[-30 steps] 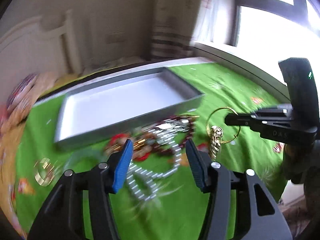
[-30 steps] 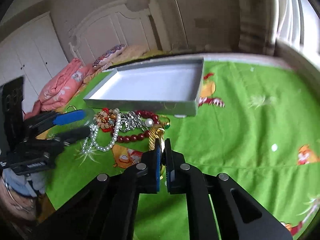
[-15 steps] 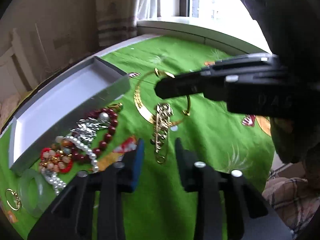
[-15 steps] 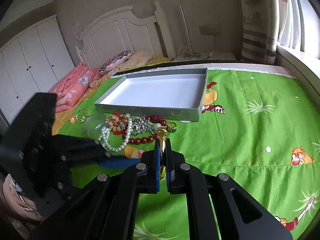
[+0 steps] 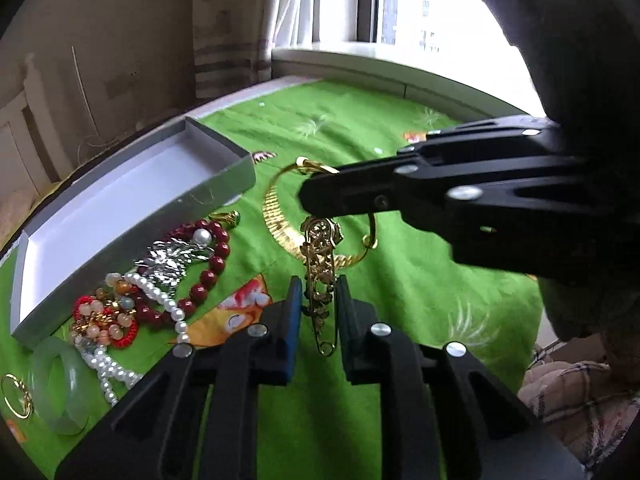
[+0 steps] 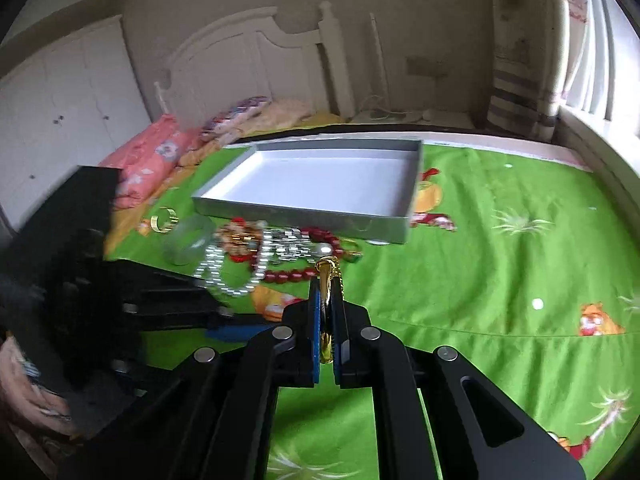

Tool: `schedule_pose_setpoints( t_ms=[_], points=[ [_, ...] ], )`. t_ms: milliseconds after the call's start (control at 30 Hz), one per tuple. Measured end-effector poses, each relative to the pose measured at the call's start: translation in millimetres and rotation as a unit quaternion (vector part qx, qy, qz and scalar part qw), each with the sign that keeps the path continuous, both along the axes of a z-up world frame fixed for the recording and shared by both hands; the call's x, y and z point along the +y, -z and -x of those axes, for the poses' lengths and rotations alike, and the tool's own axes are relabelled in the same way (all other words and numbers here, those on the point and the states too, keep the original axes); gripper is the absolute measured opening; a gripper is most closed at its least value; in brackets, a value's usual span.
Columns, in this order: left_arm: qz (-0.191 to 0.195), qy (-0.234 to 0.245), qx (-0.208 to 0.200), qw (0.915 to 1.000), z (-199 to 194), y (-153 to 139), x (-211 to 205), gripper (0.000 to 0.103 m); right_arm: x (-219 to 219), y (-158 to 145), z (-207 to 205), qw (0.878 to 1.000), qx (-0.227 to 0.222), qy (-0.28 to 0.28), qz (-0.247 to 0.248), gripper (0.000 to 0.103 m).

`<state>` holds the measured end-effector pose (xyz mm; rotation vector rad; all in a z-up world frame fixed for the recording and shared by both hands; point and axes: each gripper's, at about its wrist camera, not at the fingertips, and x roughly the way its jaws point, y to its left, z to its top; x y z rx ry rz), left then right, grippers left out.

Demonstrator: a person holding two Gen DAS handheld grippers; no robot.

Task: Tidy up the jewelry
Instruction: 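Carry the brooch and bangle into the grey tray and open both tools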

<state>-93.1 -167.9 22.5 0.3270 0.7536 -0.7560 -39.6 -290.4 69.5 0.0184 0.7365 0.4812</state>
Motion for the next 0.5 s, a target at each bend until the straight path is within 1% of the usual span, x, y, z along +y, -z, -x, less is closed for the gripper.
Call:
schedule_pose_setpoints(
  t_ms=[67,133,200,367,500],
  points=[
    [0.012,-0.004,-0.004,0.9999,3,-6,7,0.016,-4,1,-2,1.0,0.003,0.008,-0.002,0.007],
    [0.025,-0.008,-0.007,0.9996,6,-12,15,0.014,-9,3,-3,1.0,0.003,0.014,-0.004,0.007],
    [0.035,-0.013,-0.006,0.9993,6,-18,23,0.007,-11,3,-4,1.0,0.004,0.018,-0.009,0.007],
    [0.04,-0.029,-0.011,0.9987,5,-24,38,0.007,-11,-1,-2,1.0,-0.003,0.019,-0.01,0.007],
    [0.047,-0.032,-0.007,0.9984,5,-24,45,0.007,-12,0,-2,1.0,-0.002,0.022,-0.01,0.007]
  ],
)
